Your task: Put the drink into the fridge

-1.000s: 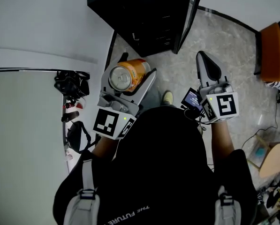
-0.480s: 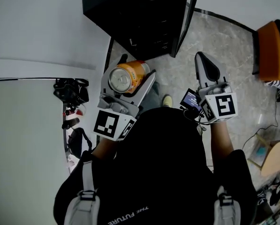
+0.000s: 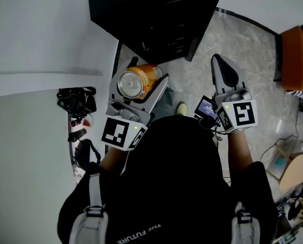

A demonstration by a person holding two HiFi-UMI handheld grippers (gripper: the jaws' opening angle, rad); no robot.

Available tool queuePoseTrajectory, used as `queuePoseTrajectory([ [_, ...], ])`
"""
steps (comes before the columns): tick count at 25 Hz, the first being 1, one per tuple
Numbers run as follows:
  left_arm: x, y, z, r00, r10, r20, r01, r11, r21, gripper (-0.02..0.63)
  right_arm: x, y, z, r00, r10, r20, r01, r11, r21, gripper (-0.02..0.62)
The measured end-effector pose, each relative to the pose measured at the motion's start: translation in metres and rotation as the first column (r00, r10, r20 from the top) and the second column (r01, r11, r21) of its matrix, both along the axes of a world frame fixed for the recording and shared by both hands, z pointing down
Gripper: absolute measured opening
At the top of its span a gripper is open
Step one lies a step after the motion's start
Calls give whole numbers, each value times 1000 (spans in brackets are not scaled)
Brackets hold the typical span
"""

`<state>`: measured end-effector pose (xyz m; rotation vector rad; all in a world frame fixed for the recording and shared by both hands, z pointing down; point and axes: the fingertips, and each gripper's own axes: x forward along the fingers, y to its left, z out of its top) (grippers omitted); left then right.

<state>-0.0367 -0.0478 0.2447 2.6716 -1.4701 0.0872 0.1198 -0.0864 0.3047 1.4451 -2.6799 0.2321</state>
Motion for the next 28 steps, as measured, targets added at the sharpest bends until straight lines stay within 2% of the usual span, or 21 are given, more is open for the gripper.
queuePoseTrajectory([
  [11, -32, -69, 20, 1000, -6, -8, 6, 999, -35, 345, -29, -62, 6, 1000, 10, -24, -11, 1000, -29, 13],
  [28, -47, -141, 50, 999, 31, -17, -32, 995, -94, 345, -55, -123, 15, 998, 22, -63, -25, 998, -56, 13],
])
